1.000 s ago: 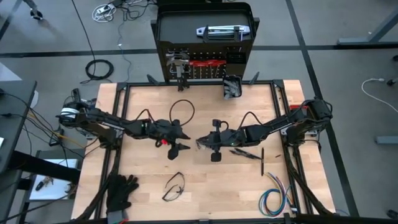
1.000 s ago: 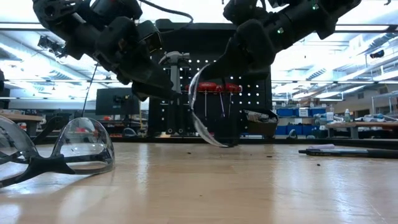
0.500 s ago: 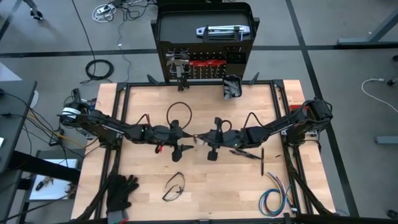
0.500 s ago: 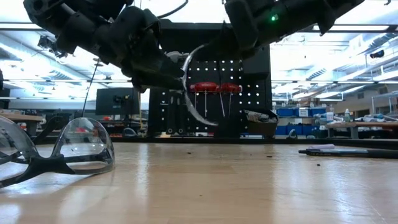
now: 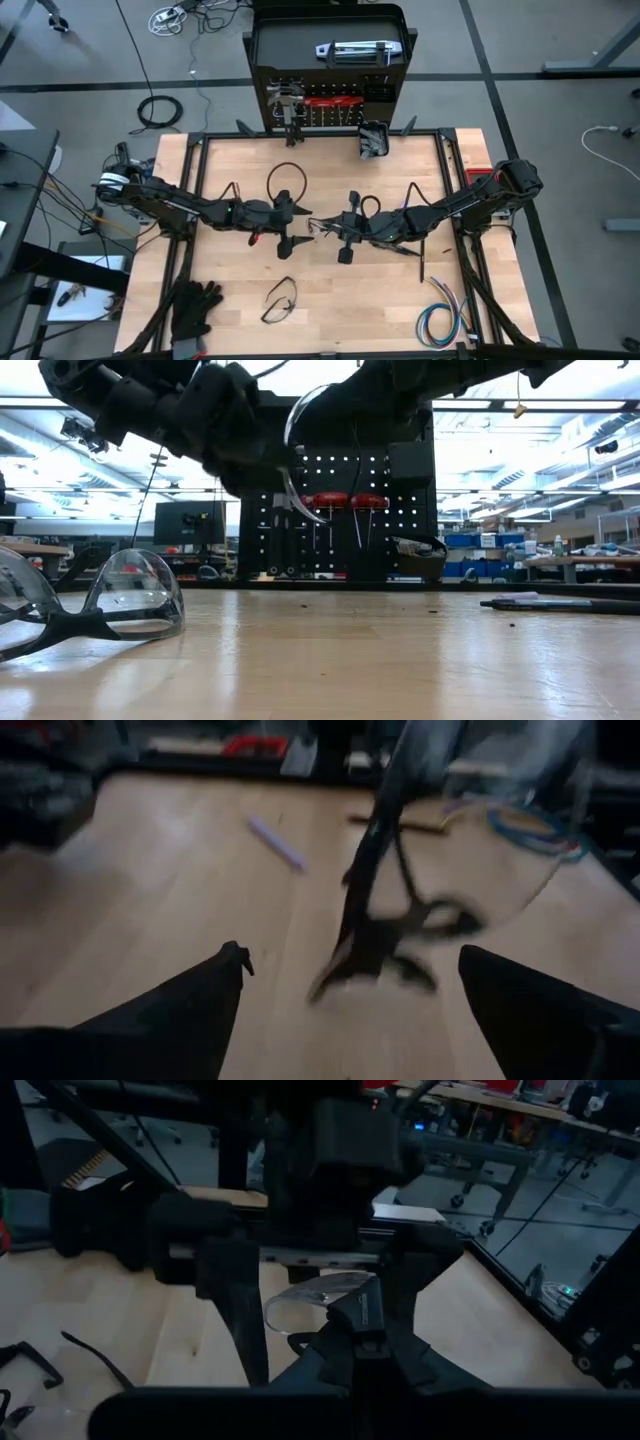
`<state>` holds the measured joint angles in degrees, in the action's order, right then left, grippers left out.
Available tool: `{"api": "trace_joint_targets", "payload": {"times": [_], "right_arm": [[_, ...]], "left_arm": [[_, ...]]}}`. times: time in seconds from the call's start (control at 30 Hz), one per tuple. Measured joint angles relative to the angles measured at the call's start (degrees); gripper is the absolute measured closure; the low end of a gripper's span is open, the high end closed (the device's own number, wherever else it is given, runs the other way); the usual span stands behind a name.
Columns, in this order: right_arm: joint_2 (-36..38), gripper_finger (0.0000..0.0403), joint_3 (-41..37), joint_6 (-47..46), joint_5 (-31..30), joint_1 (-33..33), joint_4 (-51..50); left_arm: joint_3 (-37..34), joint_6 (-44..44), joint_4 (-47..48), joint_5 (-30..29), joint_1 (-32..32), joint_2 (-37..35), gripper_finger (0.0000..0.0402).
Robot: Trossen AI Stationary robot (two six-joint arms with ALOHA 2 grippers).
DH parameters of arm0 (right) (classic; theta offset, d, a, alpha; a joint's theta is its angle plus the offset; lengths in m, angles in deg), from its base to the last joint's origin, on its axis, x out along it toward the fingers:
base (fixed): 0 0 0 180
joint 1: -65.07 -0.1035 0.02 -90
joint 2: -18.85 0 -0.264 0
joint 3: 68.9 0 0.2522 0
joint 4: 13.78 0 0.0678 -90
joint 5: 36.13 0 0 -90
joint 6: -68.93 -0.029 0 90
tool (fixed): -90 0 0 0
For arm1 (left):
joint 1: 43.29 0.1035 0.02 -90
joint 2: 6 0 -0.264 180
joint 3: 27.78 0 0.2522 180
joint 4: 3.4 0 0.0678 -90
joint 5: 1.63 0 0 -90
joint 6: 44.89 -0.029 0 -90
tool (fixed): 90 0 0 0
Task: Hang tools onto peg board
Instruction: Hang the top glasses on the pegboard
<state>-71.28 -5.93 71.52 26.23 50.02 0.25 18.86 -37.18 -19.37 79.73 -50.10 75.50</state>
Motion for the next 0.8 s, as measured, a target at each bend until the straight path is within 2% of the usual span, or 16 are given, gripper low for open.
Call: {"api": "trace_joint_targets", "payload": {"times": [0.13, 0.27, 0.37, 0.67, 0.8], "right_arm": [[0.0, 0.0379, 0.0, 0.0, 0.1, 0.0, 0.1], [0.0, 0.0365, 0.0, 0.0, 0.8, -0.2, 2.1], [0.0, 0.0364, 0.0, 0.1, 3.5, -0.2, 2.6], [0.0, 0.0385, 0.0, 0.5, 3.8, -0.3, 3.9], [0.0, 0.0373, 0.0, 0.2, 5.6, -0.2, 4.0]], "left_arm": [[0.0, -1.8, -4.2, 0.4, 0.0, 0.6, 0.0047], [0.0, -3.1, -4.3, 0.4, 0.0, 0.7, 0.007], [0.0, -3.3, -5.3, 0.5, 0.0, 0.7, 0.0099], [0.0, -4.0, -7.5, 2.3, 0.0, 0.7, 0.0218], [-0.1, -3.2, -8.0, 2.8, -0.1, 0.7, 0.0229]]}}
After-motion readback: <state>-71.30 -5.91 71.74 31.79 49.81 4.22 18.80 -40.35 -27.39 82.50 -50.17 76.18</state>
